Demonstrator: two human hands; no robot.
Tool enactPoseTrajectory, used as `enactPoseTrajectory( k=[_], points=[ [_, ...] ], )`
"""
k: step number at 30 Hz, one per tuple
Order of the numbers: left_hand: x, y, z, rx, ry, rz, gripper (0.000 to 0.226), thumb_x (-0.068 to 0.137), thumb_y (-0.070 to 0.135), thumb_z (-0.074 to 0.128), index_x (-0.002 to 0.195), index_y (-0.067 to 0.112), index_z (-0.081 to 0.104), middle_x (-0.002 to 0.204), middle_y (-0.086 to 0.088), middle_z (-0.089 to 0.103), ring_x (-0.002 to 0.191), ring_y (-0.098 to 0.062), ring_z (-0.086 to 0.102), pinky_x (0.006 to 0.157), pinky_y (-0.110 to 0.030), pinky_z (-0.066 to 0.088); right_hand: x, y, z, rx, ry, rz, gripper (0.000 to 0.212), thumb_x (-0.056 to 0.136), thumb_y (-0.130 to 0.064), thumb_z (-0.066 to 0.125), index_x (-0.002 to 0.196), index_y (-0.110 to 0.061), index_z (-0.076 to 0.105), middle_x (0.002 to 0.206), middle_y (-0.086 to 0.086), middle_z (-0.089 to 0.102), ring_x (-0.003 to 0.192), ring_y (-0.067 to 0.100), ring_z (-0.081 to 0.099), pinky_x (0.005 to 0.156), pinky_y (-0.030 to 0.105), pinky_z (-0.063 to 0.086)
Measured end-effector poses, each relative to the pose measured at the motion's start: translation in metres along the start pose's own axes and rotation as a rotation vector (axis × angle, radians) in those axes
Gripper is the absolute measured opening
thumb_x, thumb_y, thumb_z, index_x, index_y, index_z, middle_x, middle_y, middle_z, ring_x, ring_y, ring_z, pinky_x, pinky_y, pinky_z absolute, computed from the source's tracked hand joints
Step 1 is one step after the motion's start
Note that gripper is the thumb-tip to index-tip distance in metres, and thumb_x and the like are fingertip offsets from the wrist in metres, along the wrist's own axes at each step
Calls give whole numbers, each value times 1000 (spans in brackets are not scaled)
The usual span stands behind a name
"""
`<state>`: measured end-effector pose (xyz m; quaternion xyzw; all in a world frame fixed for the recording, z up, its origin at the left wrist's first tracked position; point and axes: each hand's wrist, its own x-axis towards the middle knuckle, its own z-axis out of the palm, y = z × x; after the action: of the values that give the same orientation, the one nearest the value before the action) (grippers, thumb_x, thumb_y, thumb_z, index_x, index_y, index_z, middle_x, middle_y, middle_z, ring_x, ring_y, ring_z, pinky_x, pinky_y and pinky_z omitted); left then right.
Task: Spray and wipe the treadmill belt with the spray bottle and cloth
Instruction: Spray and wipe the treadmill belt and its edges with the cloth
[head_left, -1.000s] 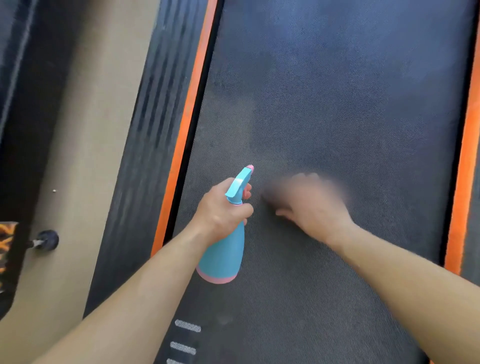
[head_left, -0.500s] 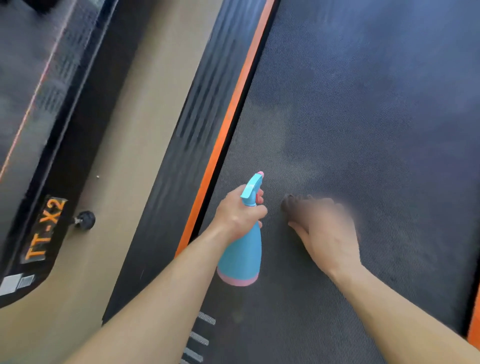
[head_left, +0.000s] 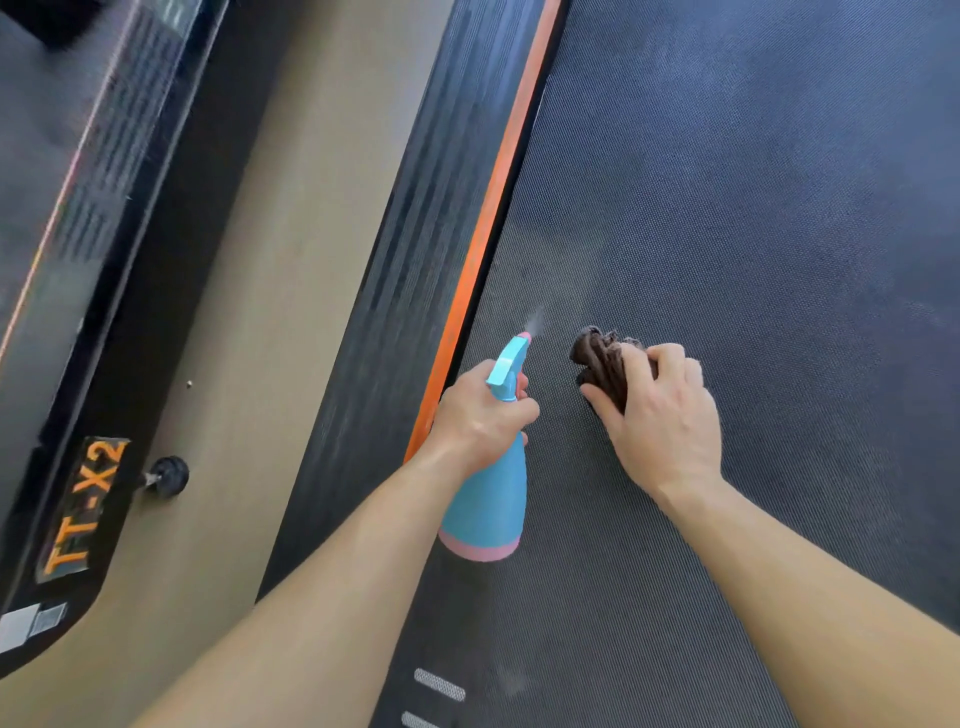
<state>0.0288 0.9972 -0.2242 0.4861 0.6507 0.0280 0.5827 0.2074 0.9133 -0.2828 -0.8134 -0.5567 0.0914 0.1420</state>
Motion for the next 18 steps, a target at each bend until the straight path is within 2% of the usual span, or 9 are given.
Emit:
enactPoseTrajectory(
  k=[2,4,8,12,14,16,18],
  points=[
    [5,0,-2,18,21,-6,21,65,29,65,85,22,66,76,10,67,58,-8,66,85,-52,65,6,-2,0,4,12,-3,53,90,-59,57,120,-15,57,109,15,53,92,38,54,65,49,54],
    [7,0,-7,12,50,-16,24,66,30,64,88,21,66,68,11,64,57,-10,68,86,-51,65,16,-4,1,3,24,1,54,91,-59,56,121,-14,57,110,16,52,93,38,53,67,48,53],
    [9,3,-20,-107,-4,-18,38,64,24,63,100,36,68,92,6,67,70,-11,66,84,-48,66,58,-8,8,-43,16,1,56,92,-60,52,124,-14,55,115,17,51,97,39,51,70,50,51],
    [20,2,-34,-121,-16,29,40,64,21,62,101,34,71,91,9,69,68,-8,65,83,-49,66,125,-19,26,-102,-55,69,56,95,-60,50,128,-15,50,127,16,45,112,40,46,84,54,47],
    [25,3,-40,-142,-19,48,40,64,20,61,98,40,70,93,9,69,70,-9,64,82,-47,67,147,-28,36,-141,-77,125,54,97,-60,47,127,-15,50,132,16,44,116,40,44,88,55,45],
    [30,5,-45,-169,-32,67,46,64,18,61,97,49,70,97,8,68,76,-11,63,79,-43,67,139,-36,45,-191,-44,124,52,96,-59,49,122,-14,53,128,16,47,112,39,47,85,54,44],
    [33,5,-48,-172,-30,75,46,63,17,61,94,50,69,98,7,68,77,-14,62,77,-41,67,98,-45,51,-259,0,-20,48,93,-58,53,116,-17,56,120,14,52,103,38,50,78,50,43]
  ],
)
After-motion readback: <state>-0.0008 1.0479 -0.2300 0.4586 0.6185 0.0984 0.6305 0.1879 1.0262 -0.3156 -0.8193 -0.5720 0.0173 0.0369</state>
